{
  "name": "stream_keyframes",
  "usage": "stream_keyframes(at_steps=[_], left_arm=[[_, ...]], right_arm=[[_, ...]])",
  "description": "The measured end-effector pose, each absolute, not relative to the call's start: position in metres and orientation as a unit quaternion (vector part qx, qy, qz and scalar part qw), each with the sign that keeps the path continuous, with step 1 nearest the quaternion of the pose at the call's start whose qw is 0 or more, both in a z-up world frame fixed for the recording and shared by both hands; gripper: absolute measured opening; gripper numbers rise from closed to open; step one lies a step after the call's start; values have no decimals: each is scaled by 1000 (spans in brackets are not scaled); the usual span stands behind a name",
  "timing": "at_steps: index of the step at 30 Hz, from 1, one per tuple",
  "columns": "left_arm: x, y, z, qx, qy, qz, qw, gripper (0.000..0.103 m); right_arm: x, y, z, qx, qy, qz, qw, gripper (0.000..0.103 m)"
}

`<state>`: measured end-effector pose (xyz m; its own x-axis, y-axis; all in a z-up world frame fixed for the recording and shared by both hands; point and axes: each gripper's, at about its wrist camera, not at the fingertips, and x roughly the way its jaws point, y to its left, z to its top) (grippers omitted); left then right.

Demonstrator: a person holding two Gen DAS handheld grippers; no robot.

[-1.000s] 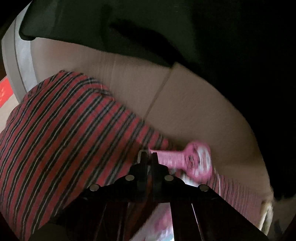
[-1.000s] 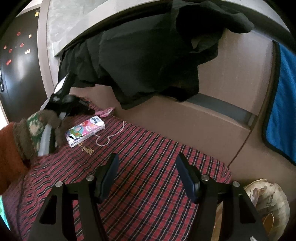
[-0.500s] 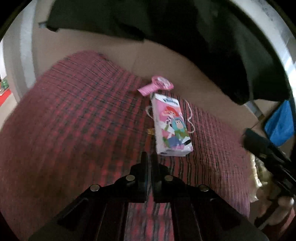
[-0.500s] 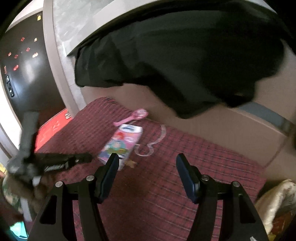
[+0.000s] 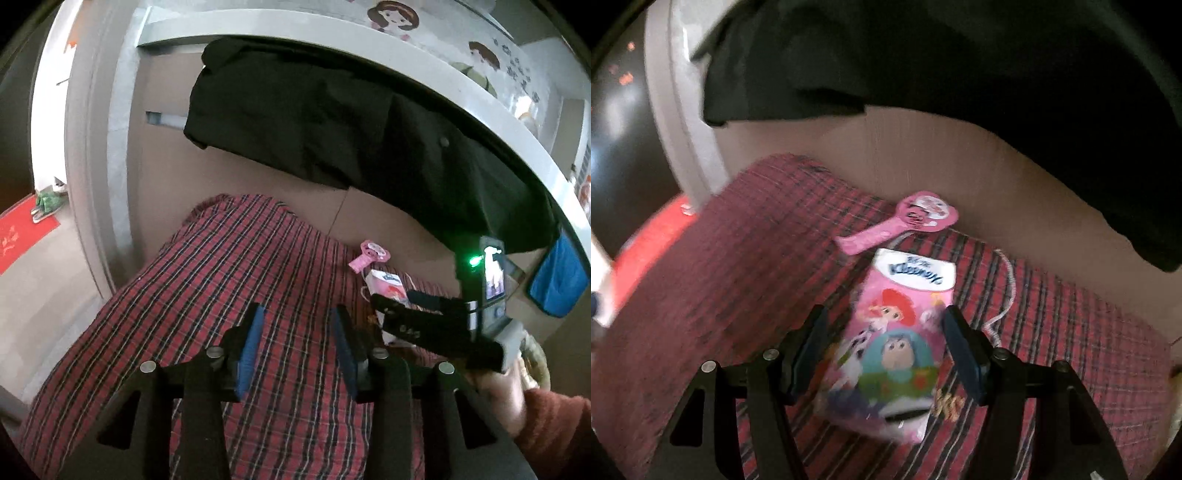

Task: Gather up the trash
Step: 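Grasp the pink Kleenex tissue pack with the right gripper, then grasp the pink panda candy-stick wrapper with the left gripper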

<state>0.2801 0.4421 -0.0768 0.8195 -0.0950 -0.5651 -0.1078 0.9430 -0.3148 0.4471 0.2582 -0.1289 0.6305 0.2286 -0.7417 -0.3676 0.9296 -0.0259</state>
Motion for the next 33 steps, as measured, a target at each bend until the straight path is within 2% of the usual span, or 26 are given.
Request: stream_keyframes(at_steps=[5,7,10,15,19,23,33], left_arm=[[293,435,-75,-159,303,-4,940,42],[301,425,-74,-154,306,-11,939,42],[313,407,-73,-140,308,-23,941,43],[344,375,-74,-117,312,-53,941,46],[392,356,-86,-104,329,-118,931,54],[436,327,-99,0,329,-79,941,55],[517,304,-117,15,398,-64,915,58]], right_arm=[[463,243,-137,-70,427,175,885,60],[463,232,-136,-59,431,192,880,47],[455,208,-131,-58,431,213,875,43],[439,148,-115,-31,421,220,879,42],[429,100,-103,-11,403,211,891,42],[422,63,-103,13,401,207,892,42],[414,28,-115,36,393,215,893,42]])
